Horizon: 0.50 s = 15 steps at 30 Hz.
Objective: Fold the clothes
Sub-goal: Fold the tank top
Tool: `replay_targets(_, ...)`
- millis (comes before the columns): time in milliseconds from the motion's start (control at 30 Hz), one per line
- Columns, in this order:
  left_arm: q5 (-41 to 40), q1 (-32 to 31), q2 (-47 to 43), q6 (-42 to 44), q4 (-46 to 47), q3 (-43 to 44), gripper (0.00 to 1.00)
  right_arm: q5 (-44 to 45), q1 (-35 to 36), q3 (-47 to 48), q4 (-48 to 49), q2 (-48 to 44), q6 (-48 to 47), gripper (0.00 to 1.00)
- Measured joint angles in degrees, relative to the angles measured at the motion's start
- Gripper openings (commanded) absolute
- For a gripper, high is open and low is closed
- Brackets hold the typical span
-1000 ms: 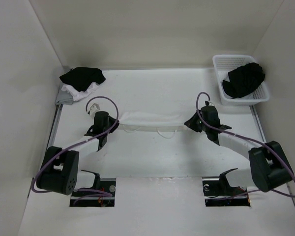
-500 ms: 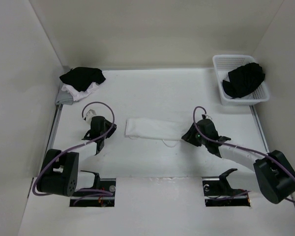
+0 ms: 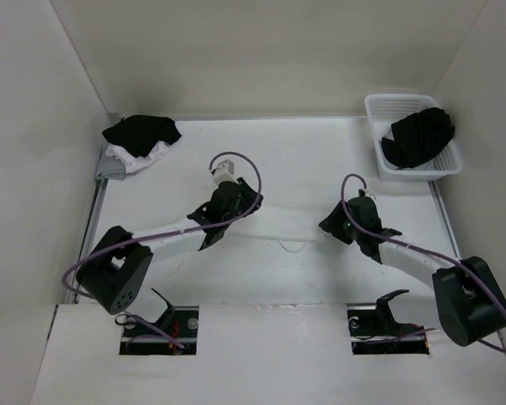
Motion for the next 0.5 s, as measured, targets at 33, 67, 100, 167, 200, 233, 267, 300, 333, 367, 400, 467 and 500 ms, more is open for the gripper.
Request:
replay_targets(33, 0.02, -1.53, 2.01, 0.20, 0.83, 0.98, 0.21, -0.04, -0.07, 0.26, 0.28, 1.49, -0.07, 0.54)
replay_targets(67, 0.07, -2.62, 3.96, 0.28, 1.53, 1.62, 0.21, -0.22, -0.09, 0.42, 0.63, 2.62, -0.09, 0.53)
replay_targets(100, 0.13, -3.21, 5.57, 0.31, 2.03, 1.73, 0.21, -0.55, -0.09, 0.55, 1.01, 3.69, -0.09, 0.53)
replay_targets(167, 0.24, -3.34, 7.89, 0.28, 1.86, 1.70, 0.21, -1.42, -0.11, 0.66, 2.19, 5.11, -0.09, 0.51)
replay_targets(200, 0.24, -3.28, 8.74, 0.26, 1.84, 1.68, 0.21, -1.84, -0.20, 0.76, 2.86, 5.70, 0.02, 0.50)
replay_targets(233, 0.20, -3.23, 9.25, 0.24, 1.88, 1.60, 0.21, -2.34, -0.33, 0.79, 3.63, 6.27, 0.13, 0.48)
replay_targets(267, 0.22, -3.04, 9.35, 0.24, 1.81, 1.51, 0.21, -2.73, -0.37, 0.87, 4.50, 6.93, 0.24, 0.45)
replay_targets(300, 0.22, -2.93, 9.35, 0.22, 1.84, 1.44, 0.21, -3.13, -0.42, 0.96, 5.40, 7.67, 0.55, 0.40)
replay_targets(333, 0.20, -2.84, 9.35, 0.20, 2.16, 1.44, 0.21, -3.32, -0.52, 1.01, 6.14, 8.44, 0.92, 0.36)
replay_targets(367, 0.24, -2.60, 9.35, 0.17, 2.38, 1.44, 0.21, -3.74, -0.74, 1.07, 6.99, 9.27, 1.27, 0.34)
replay_targets(400, 0.28, -2.40, 9.33, 0.11, 2.49, 1.42, 0.21, -4.00, -0.79, 1.20, 7.74, 10.05, 1.77, 0.31)
replay_targets(467, 0.48, -1.97, 9.20, 0.07, 2.95, 1.01, 0.21, -4.37, -0.79, 1.77, 8.55, 11.52, 2.51, 0.22)
replay_targets(500, 0.50, -1.64, 8.92, 0.04, 3.04, 0.61, 0.21, -4.61, -0.79, 2.10, 8.81, 12.24, 2.89, 0.16)
